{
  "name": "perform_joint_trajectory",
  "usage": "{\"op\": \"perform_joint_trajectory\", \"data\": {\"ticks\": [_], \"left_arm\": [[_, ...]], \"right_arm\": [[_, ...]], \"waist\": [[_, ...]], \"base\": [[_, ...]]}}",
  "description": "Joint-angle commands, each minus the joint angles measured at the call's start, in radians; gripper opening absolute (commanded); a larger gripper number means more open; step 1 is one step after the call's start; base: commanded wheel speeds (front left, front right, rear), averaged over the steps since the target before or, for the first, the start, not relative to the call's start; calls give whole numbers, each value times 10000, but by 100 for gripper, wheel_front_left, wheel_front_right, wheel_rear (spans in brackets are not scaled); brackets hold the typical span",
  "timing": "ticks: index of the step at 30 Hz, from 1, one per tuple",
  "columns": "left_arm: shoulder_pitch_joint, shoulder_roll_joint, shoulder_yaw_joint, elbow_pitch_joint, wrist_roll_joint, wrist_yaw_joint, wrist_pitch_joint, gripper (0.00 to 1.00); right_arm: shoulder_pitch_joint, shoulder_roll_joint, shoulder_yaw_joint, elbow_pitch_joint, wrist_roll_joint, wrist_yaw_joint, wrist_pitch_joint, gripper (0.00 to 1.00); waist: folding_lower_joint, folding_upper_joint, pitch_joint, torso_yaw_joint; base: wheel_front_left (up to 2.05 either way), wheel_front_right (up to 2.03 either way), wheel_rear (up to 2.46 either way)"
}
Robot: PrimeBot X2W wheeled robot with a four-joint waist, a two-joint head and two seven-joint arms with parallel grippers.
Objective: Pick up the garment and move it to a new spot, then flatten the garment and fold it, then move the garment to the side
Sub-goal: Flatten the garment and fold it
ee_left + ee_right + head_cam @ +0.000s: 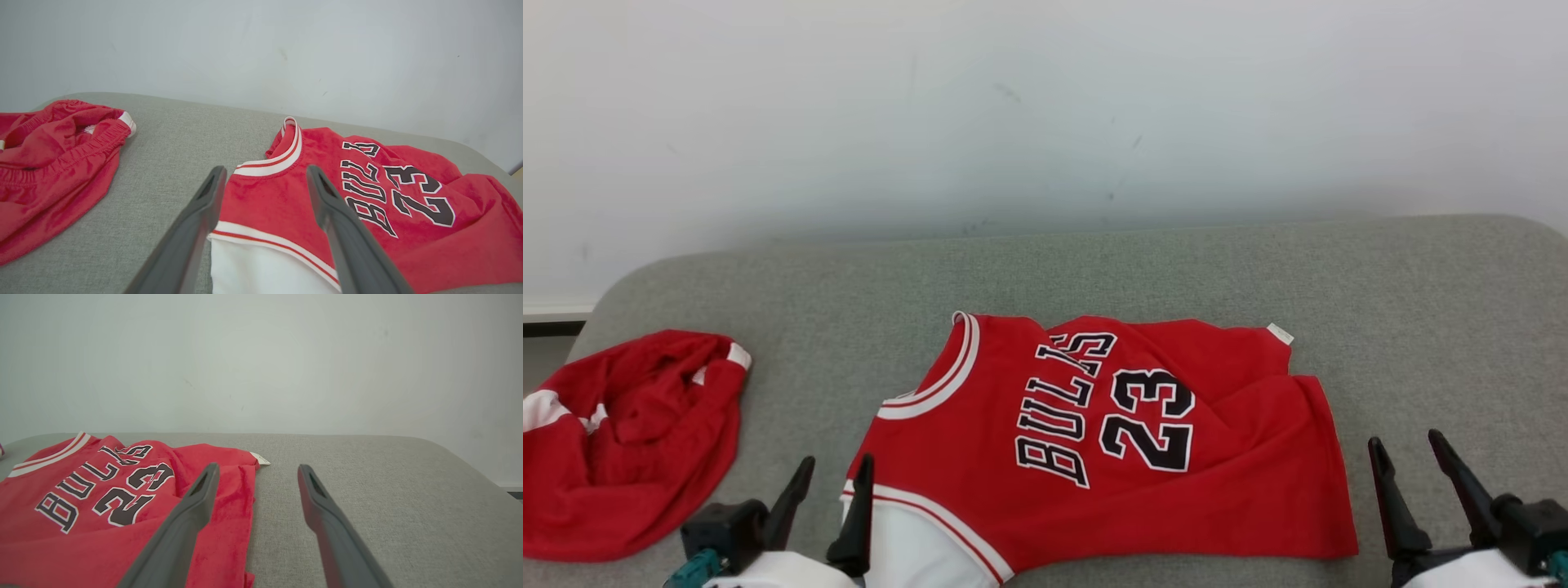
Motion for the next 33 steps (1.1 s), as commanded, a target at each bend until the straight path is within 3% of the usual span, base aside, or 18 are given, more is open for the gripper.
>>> {"op": "perform_joint_trajectory", "data": {"ticks": [1,7,19,27,33], "left_arm": [[-1,-55,127,-97,165,-63,-40,100],[-265,-316,275,-178,599,-366,-35,100],[-1004,-883,330,357,1044,-931,-29,100],[-1322,-1180,438,714,1205,-1185,-30,100],[-1312,-1343,564,844,1312,-1312,-30,100]], "right_arm": [[-425,-177,58,83,113,-22,110,100],[-2141,-409,94,1035,1086,-22,1272,100],[-5661,-1089,663,4230,3167,-22,5013,100],[-6484,-1274,1330,5708,4105,-22,6912,100],[-6627,-1363,1634,6092,4434,-22,7113,100]], "waist": [[1,0,95,49],[1,0,638,413],[1,0,1681,1625],[1,0,1883,2092],[1,0,1915,2188]], "base": [[0,0,0],[0,0,0],[0,0,0],[0,0,0],[0,0,0]]}}
